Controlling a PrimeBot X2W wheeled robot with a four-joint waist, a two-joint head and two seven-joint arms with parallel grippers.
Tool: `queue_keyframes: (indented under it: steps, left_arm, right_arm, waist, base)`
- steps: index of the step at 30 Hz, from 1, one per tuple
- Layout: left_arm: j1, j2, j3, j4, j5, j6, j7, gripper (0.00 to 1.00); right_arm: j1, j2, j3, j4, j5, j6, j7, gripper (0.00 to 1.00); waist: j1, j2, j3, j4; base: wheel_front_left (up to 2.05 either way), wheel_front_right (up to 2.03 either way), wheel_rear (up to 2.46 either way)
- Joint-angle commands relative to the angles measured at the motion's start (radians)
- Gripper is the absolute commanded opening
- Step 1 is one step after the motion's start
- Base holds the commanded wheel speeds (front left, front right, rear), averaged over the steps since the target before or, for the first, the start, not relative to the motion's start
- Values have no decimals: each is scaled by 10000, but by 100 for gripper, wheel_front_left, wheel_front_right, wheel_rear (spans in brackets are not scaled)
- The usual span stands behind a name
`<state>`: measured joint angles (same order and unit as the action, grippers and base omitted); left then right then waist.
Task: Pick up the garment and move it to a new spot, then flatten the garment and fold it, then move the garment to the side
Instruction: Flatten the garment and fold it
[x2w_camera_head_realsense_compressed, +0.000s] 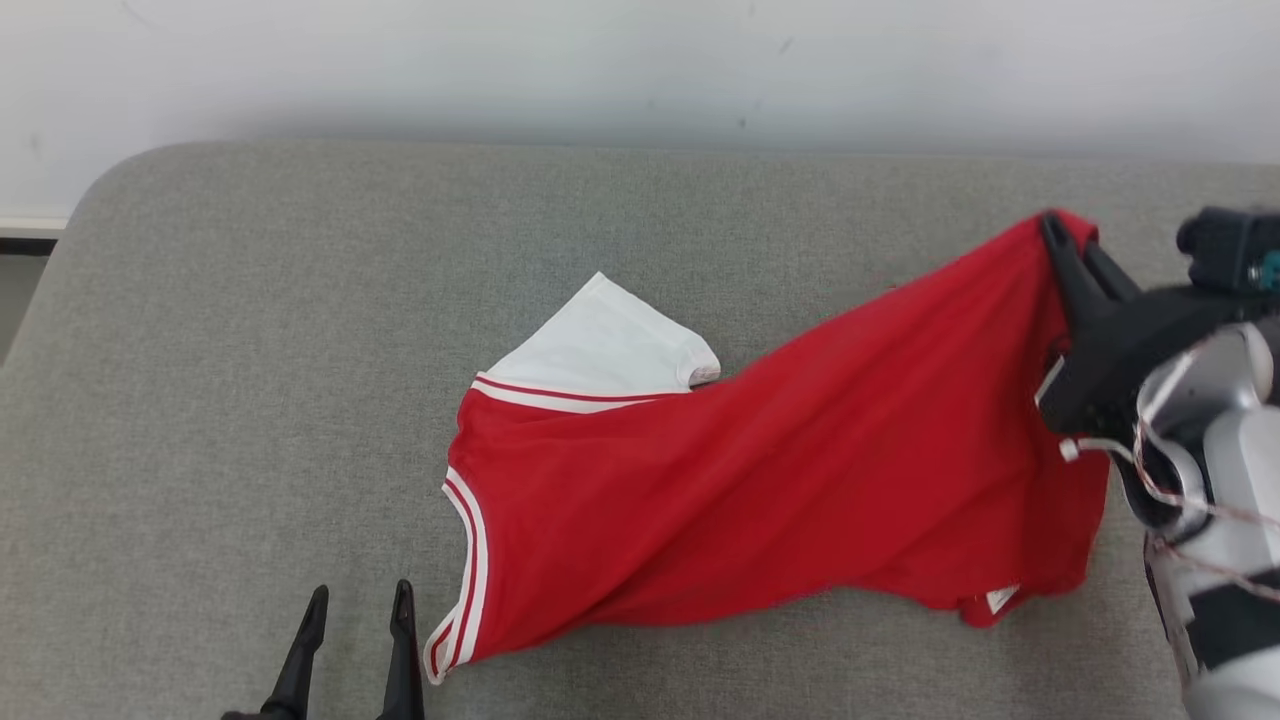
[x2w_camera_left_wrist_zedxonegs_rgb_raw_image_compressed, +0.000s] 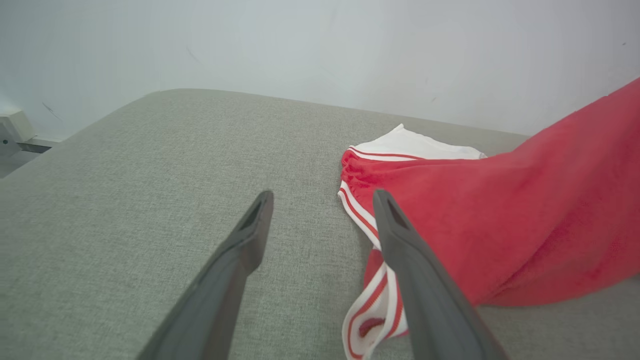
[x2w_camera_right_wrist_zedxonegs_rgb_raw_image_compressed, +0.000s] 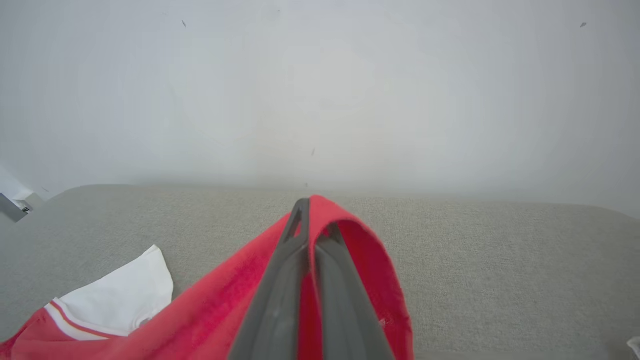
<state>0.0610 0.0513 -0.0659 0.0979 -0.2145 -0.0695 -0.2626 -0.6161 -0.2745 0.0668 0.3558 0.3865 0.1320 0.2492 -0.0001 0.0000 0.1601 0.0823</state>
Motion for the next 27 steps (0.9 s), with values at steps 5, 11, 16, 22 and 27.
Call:
queue_keyframes:
  steps: [5,11,16,22,27]
  left_arm:
    - [264,-14,89,-94,-72,137,-28,100]
    - [272,-14,182,-111,-58,143,-29,100]
    - [55,-13,261,-81,66,44,-29,100]
    - [-43,-14,289,-3,123,-57,-29,100]
    - [-98,-13,296,50,77,-80,-29,100]
  right_arm:
    - [2322,-153,-674,-1630,292,-23,964,0]
    - [5405,756,-1762,-3990,100,-23,2361,0]
    - [6766,1543,-2023,-4965,-117,-24,2968,0]
    - [7279,1954,-2211,-4516,-594,-23,3032,0]
    - [7251,2073,-2414,-3637,-829,-24,2932,100]
  waist:
    - [1,0,-175,-205]
    - [1,0,-113,-686]
    - [1,0,-84,-1091]
    - [1,0,-94,-1264]
    - [1,0,-140,-1185]
  base:
    - [0,0,0]
    - [0,0,0]
    - [0,0,0]
    - [0,0,0]
    - [0,0,0]
